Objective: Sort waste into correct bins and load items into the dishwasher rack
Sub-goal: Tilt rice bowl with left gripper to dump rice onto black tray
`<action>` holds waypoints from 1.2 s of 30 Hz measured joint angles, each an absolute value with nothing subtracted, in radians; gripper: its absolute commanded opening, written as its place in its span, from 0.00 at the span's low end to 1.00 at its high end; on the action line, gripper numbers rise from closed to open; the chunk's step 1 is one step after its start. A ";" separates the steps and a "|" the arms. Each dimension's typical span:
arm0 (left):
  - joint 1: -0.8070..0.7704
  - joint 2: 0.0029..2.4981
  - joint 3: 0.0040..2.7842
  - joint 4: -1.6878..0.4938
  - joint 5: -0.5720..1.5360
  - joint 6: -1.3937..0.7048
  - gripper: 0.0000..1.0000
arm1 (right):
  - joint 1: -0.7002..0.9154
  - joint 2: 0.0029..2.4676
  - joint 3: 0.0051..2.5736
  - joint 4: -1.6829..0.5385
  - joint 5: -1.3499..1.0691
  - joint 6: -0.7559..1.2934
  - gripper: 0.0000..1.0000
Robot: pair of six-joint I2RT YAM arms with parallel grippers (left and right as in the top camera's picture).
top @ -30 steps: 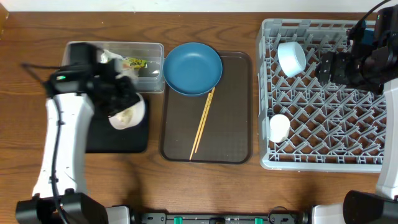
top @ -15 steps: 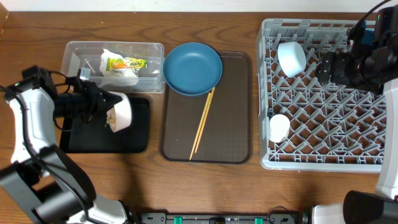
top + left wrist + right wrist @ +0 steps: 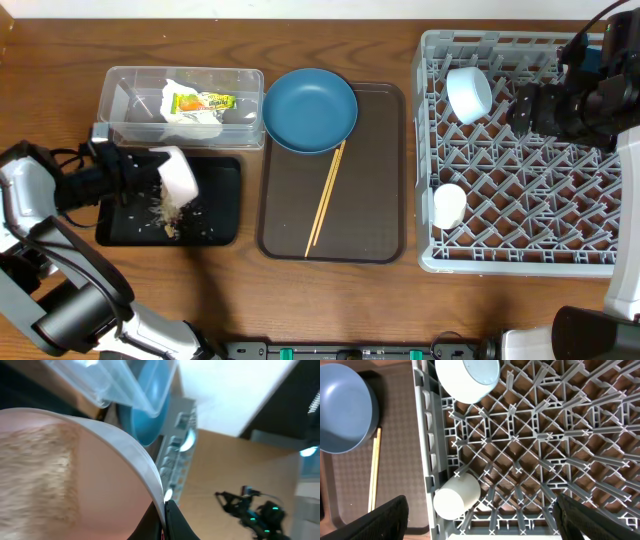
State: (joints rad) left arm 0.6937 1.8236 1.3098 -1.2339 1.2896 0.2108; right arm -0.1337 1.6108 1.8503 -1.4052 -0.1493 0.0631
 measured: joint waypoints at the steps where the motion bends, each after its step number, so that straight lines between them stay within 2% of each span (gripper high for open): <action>1: 0.699 1.824 1.304 -1.234 1.314 0.211 0.06 | -0.134 1.611 1.850 -1.406 -0.149 0.063 0.91; 13: 0.703 1.824 1.277 -1.302 1.499 0.210 0.06 | -0.134 1.611 1.850 -1.406 -0.149 0.063 0.91; 25: 0.703 1.824 1.277 -1.353 1.543 0.206 0.06 | -0.134 1.611 1.850 -1.406 -0.149 0.058 0.91; 36: 0.706 1.824 1.276 -1.201 1.547 0.134 0.06 | -0.134 1.611 1.850 -1.406 -0.149 0.057 0.91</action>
State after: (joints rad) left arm 0.7063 1.8236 1.2758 -1.2015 1.5467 0.1337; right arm -0.1337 1.6108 1.8503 -1.4055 -0.1493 0.0566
